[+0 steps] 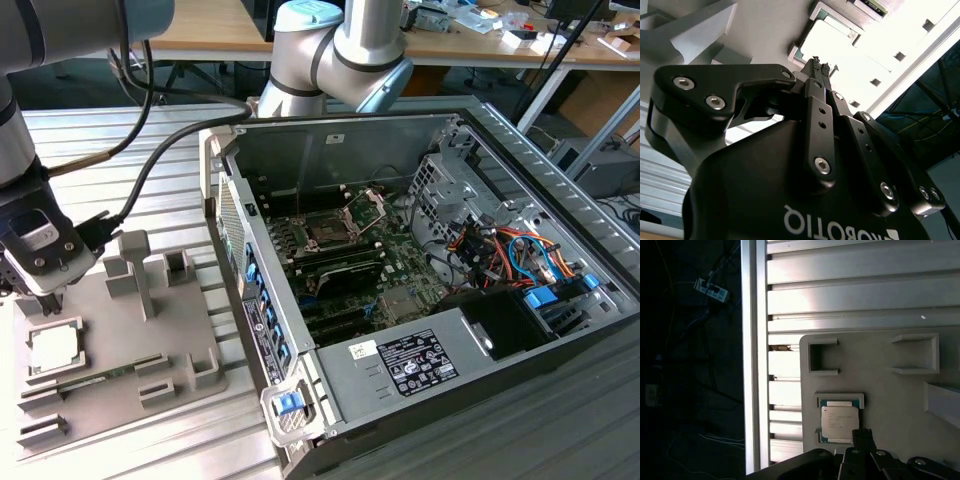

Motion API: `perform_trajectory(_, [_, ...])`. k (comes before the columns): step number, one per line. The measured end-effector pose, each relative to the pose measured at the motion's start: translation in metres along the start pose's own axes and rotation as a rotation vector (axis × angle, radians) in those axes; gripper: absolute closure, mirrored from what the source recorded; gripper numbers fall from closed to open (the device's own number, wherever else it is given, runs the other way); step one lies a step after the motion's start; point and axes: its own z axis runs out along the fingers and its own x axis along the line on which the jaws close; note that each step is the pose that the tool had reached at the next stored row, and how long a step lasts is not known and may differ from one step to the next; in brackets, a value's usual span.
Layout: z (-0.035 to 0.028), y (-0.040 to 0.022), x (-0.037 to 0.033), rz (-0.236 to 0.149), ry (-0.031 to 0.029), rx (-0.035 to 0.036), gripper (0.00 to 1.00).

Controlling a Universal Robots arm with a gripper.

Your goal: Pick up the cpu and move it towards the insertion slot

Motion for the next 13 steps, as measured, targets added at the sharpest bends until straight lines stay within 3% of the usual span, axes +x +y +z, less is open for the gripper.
perform_trajectory(13, [0.0044, -0.0015, 0.0003, 0.0, 0.0, 0.0005, 0.89])
